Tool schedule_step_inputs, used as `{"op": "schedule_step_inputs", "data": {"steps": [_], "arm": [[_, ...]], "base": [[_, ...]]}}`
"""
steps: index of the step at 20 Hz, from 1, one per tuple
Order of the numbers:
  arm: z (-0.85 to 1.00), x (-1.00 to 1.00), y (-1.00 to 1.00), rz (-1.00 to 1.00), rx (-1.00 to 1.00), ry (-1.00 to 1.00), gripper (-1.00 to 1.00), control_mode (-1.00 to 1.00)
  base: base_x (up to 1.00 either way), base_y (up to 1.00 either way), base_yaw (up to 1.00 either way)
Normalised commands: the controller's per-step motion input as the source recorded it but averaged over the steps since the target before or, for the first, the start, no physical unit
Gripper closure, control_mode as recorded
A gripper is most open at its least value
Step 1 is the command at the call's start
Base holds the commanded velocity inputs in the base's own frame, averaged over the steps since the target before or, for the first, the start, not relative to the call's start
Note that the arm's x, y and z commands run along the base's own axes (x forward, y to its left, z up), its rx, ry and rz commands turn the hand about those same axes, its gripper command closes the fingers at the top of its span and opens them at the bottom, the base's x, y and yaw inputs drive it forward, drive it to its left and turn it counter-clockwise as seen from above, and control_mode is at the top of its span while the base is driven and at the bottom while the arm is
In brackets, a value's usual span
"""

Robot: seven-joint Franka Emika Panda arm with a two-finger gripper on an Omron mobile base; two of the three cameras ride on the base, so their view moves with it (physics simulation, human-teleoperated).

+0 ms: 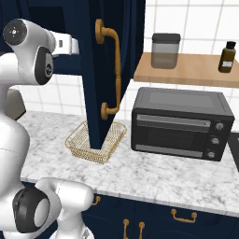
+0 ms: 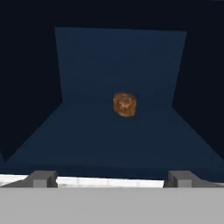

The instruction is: Open the cabinet, pick up the bread from the cabinet and place it in the basket. Then move the basket to the dining counter.

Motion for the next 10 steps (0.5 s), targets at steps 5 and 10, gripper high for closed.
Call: {"op": "schedule_step_inputs", "data": {"steps": [5,10], "arm": [[-0.29,0.63,-0.16,0.06,-0.01,0.01,-1.0,-1.0],[-0.2,0.48,-0.21,0.05,0.0,0.04,-1.0,-1.0]], "base": [[0.0,0.0,0.0],[0.0,0.0,0.0]]}}
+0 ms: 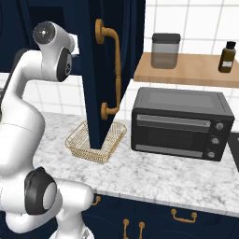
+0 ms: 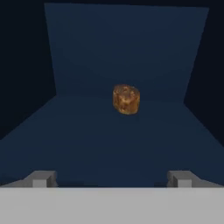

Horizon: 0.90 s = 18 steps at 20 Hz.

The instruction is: Open the cabinet, pick up the bread from the cabinet and place it in the basket. Then move the basket to the dining counter.

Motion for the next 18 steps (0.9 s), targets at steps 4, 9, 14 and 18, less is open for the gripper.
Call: {"op": "schedule_step_inputs", "data": {"steps": [4,9,14,18], "arm": [[0.05,0.55,-0.01,0.01,0.0,0.22,-1.0,-1.0],[0.0,0.35,-0.02,0.0,-0.02,0.12,-1.0,-1.0],[-0.1,0.3,-0.2,0.0,0.0,0.02,-1.0,-1.0],[-0.37,0.23,-0.13,0.0,0.0,-0.14,-1.0,-1.0]], "base": [[0.0,0.0,0.0],[0.0,0.0,0.0],[0.0,0.0,0.0],[0.0,0.0,0.0]]}}
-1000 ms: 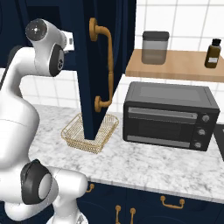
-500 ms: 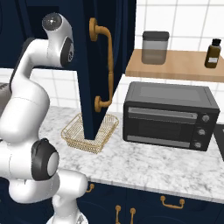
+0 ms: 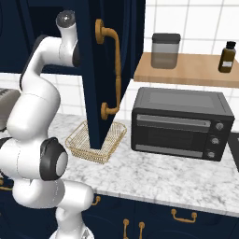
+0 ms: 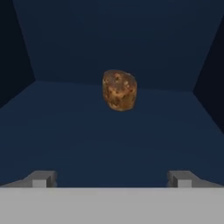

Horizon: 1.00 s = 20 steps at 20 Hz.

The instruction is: Open the cabinet, pick up the bread from the cabinet and place it in the basket. Then move the basket to the dining counter.

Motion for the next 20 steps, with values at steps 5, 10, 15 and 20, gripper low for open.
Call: {"op": "schedule_step_inputs", "data": {"steps": [5,10,15,20], "arm": [[-0.1,0.49,0.0,0.01,0.0,-0.18,-1.0,-1.0],[0.0,0.48,-0.02,0.0,0.0,-0.02,-1.0,-1.0],[0.0,0.33,-0.03,0.01,0.0,0.01,-1.0,-1.0],[0.0,0.48,0.0,0.0,0.0,0.03,-1.0,-1.0]], "base": [[0.0,0.0,0.0],[0.0,0.0,0.0],[0.0,0.0,0.0],[0.0,0.0,0.0]]}}
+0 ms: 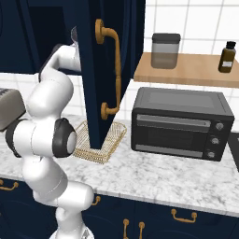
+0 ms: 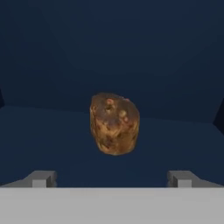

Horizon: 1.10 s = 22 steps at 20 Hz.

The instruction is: Open the cabinet, pick up the bread from the cabinet and place it in the basket. Then move the basket to the dining counter.

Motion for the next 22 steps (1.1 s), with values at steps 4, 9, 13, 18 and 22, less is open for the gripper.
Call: {"op": "schedule_step_inputs", "data": {"steps": [4,9,13,18,22], "arm": [[0.0,0.64,-0.01,0.0,0.0,0.06,-1.0,-1.0],[0.0,0.58,-0.01,0.03,0.0,0.05,-1.0,-1.0],[0.0,0.43,0.0,0.03,0.0,0.04,-1.0,-1.0],[0.0,0.37,0.0,0.03,0.0,0.02,-1.0,-1.0],[-0.11,0.26,0.0,0.02,0.0,0.03,-1.0,-1.0]], "base": [[0.0,0.0,0.0],[0.0,0.0,0.0],[0.0,0.0,0.0],[0.0,0.0,0.0],[0.0,0.0,0.0]]}}
